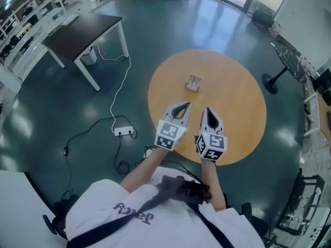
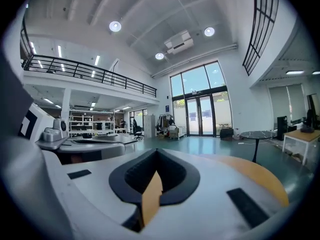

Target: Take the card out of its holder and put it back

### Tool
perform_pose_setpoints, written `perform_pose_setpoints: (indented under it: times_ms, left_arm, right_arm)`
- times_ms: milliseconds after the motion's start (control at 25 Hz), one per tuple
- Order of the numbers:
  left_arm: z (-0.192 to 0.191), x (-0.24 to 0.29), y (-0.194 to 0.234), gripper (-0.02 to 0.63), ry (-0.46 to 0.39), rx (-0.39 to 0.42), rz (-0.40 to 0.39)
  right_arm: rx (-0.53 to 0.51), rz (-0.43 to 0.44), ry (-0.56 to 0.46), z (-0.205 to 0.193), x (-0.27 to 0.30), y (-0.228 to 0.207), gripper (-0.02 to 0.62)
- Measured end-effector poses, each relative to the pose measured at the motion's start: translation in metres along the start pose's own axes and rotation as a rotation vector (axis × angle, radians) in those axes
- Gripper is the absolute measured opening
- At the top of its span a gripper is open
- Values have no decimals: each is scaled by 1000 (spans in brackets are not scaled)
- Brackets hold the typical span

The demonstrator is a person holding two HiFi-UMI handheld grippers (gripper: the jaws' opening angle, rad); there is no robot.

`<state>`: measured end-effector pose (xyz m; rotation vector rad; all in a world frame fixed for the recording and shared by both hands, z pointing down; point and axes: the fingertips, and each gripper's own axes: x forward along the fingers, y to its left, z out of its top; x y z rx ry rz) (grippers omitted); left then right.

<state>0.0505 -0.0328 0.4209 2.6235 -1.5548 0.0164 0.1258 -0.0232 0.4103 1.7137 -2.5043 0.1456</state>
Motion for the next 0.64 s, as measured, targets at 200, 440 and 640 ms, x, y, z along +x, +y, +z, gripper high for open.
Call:
perform_pose_setpoints:
  times_ms: [200, 440, 640]
  left_arm:
    - [-15, -13, -3, 14, 35, -11, 20]
    - [-20, -6, -19, 14, 52, 2, -19]
    - [-32, -5, -25, 14, 88, 11, -29]
  right_arm:
    - [4, 35, 0, -4, -13, 9, 21]
    - [31, 50, -21, -1, -16, -1, 21]
    - [55, 47, -16, -5, -16, -5, 21]
